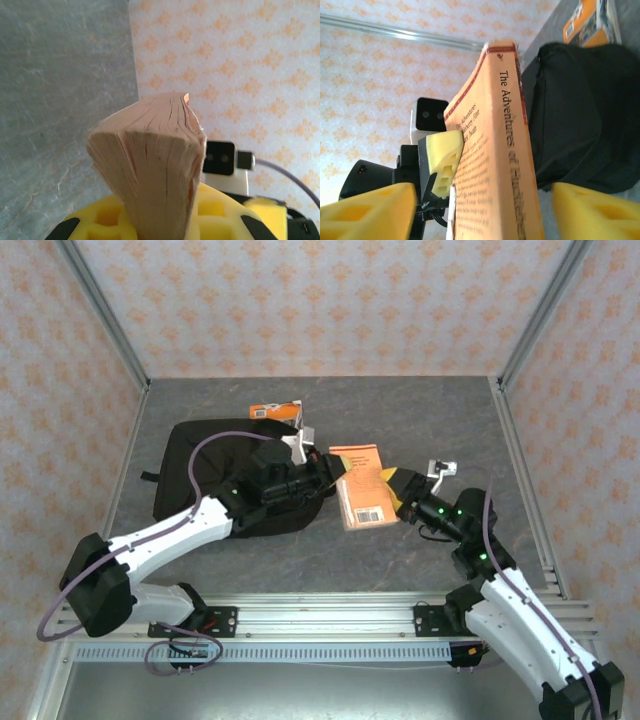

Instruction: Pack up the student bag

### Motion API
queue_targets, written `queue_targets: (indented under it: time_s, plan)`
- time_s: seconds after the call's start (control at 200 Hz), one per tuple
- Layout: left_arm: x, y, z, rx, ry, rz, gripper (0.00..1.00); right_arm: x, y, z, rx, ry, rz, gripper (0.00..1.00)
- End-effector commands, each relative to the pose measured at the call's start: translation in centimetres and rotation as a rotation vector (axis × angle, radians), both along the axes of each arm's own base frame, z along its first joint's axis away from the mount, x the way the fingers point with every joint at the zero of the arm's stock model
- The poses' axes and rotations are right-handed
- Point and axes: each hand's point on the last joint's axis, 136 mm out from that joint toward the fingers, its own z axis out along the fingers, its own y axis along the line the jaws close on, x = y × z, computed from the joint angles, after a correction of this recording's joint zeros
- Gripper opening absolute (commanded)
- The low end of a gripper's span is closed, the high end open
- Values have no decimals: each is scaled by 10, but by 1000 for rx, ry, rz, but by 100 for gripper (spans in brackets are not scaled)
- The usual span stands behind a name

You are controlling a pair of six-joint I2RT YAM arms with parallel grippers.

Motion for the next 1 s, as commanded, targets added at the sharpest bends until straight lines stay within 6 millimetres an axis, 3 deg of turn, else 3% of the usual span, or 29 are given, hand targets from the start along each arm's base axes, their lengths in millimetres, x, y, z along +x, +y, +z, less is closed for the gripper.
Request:
queue_targets:
  time_s: [0.0, 0.085, 0.18, 0.32, 0.616, 0.996]
  plan:
    - [8, 29, 46, -92, -94, 144, 0, 9, -21, 8, -39, -25, -142, 89]
    - [11, 48, 61, -127, -124, 240, 0, 14, -29, 3, 0, 16, -205, 98]
    - [13, 72, 77, -157, -162, 352, 0, 16, -36, 6, 76, -8, -264, 97]
    - [14, 94, 87, -180, -178, 455, 0, 11, -36, 28, 143, -127, -284, 95]
    - [25, 81, 88, -210, -151, 446, 0, 9, 16, 70, 158, -220, -70, 97]
    - [36, 65, 81, -200, -151, 415, 0, 21, 52, 74, 234, -167, 10, 96]
